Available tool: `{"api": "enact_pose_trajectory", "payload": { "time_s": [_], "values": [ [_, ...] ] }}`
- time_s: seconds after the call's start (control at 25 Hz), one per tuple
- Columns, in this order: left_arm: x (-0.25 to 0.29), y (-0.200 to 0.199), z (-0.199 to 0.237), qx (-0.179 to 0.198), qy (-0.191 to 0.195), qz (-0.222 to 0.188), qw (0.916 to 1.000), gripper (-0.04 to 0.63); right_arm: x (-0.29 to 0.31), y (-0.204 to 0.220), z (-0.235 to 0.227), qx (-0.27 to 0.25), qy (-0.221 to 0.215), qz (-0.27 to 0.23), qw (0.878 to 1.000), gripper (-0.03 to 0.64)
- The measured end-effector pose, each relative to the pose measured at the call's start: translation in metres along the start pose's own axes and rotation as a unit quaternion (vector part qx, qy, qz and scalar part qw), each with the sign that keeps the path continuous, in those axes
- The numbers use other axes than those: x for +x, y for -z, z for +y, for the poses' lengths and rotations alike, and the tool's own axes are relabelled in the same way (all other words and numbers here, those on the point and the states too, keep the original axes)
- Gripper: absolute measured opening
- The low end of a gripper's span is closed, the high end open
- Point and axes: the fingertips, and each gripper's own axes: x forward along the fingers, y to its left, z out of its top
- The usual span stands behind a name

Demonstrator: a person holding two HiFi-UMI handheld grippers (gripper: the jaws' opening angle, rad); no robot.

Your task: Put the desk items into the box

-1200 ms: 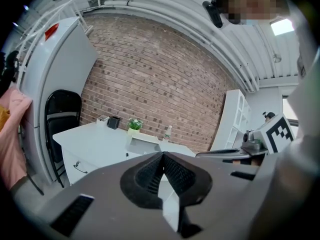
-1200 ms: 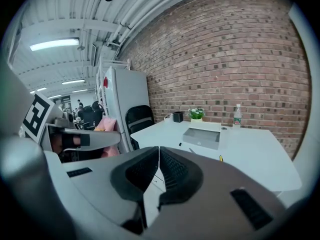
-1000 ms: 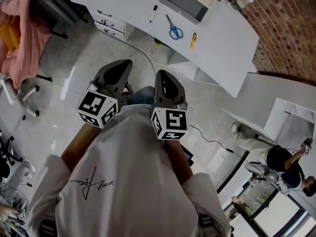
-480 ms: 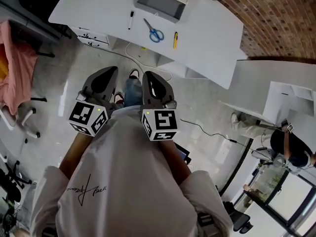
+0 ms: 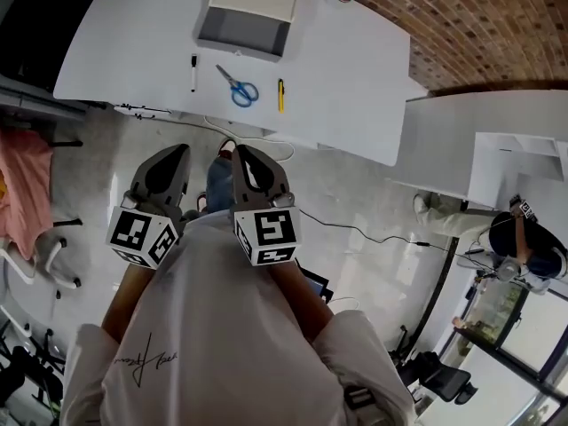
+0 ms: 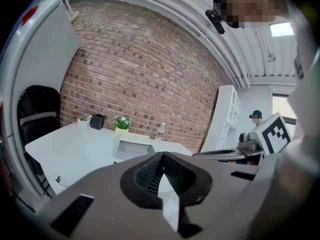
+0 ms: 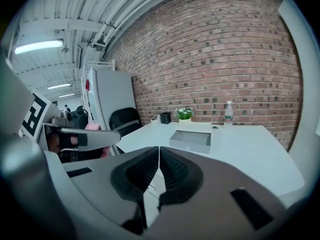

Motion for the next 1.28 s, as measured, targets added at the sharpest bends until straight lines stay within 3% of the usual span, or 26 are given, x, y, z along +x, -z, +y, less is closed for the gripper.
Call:
{"api": "enact_pose_trajectory", "payload": {
  "time_s": [0.52, 0.68, 1.04, 1.28],
  "values": [
    [0.097, -0.013, 0.008, 0.0, 0.039, 0.046, 0.9982, 0.005, 0.053, -0.011, -0.078, 0.04, 0.032, 0.016, 0.999, 0.025],
    [0.123, -0.015, 0.012, 0.021, 0.045, 0.066, 0.9966, 0.005, 0.071, -0.015, -0.094, 0.051, 0.032, 0.022, 0.998, 0.025],
    [0.166, -0.026, 0.014, 0.031, 0.052, 0.078, 0.9951, 0.005, 0.107, -0.03, -0.12, 0.058, 0.018, 0.015, 0.998, 0.025],
    [0.183, -0.031, 0.021, 0.032, 0.037, 0.069, 0.9965, 0.005, 0.122, -0.033, -0.136, 0.057, 0.014, 0.017, 0.998, 0.025]
  ]
}}
